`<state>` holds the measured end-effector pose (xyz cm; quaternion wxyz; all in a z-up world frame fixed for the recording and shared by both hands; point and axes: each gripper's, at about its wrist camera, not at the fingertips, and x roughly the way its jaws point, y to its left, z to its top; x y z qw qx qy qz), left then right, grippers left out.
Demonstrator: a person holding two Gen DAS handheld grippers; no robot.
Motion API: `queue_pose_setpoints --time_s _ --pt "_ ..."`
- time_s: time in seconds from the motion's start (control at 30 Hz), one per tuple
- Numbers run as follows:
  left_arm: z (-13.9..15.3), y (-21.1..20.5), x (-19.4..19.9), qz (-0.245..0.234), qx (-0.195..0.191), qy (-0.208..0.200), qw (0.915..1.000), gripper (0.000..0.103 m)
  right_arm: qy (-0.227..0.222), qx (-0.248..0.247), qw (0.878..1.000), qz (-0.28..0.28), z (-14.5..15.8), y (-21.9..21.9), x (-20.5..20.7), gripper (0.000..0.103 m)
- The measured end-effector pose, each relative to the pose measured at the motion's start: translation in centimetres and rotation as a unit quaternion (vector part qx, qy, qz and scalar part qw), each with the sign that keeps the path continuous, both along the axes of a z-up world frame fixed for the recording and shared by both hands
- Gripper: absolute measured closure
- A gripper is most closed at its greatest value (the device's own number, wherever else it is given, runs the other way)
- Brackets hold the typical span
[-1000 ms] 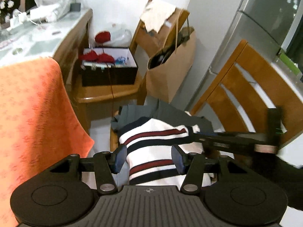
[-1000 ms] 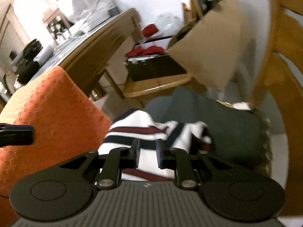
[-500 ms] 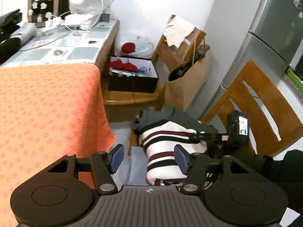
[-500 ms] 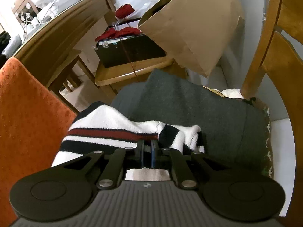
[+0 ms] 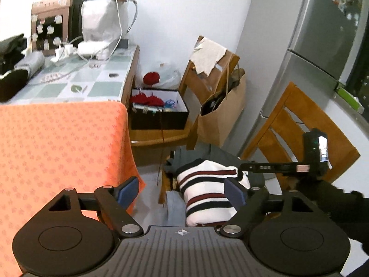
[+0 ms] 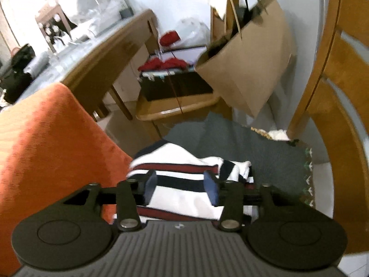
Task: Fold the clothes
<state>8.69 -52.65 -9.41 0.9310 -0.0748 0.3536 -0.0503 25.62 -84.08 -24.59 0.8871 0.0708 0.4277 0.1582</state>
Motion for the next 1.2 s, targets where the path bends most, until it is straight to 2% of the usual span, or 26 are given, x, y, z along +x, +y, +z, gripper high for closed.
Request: queue_pose_setpoints --time_s 0.07,0.2,0.27,0.33,0.53,0.7,0.87,1.03,1.2 --pt "0.5 0.4 -0.6 -0.001 0.010 -0.003 0.9999 0.018 -0.014 -0.002 1.000 -0.002 2.0 0.3 -1.6 0.039" --pt "1.2 1.4 -2.2 -0.006 0.022 -0.003 0.9997 0.017 -0.038 -0.012 0.999 -0.011 6.0 1.2 -5.2 0.021" --pt "1.5 2.1 -3.2 -0.013 0.026 -0.005 0.9996 0.014 -0.047 -0.019 0.998 -0.021 7.8 1.7 -7.0 0.017" --pt "1.9 2.7 -4.2 -0.019 0.030 -0.006 0.9994 0.014 -0.053 -0.026 0.998 -0.033 9.4 2.3 -8.9 0.010" --pt "2.9 4.5 -7.2 -0.038 0.042 -0.012 0.9984 0.010 -0.071 -0.020 0.995 -0.070 13.6 4.4 -15.2 0.003" --pt "3.9 5.8 -10.0 -0.067 0.041 -0.030 0.9964 0.007 -0.094 -0.044 0.990 -0.098 16.3 6.9 -20.3 0.000" --pt "4.7 6.3 -12.7 -0.099 0.066 -0.048 0.9917 0.001 -0.099 -0.065 0.986 -0.120 18.2 9.8 -24.7 0.000" --pt "5.6 6.6 -14.8 -0.112 0.074 -0.057 0.9894 0.000 -0.097 -0.072 0.983 -0.141 19.1 12.1 -28.6 0.000" --pt "6.1 6.5 -15.7 -0.111 0.077 -0.055 0.9893 0.000 -0.067 -0.081 0.983 -0.151 20.3 13.6 -31.1 0.000"
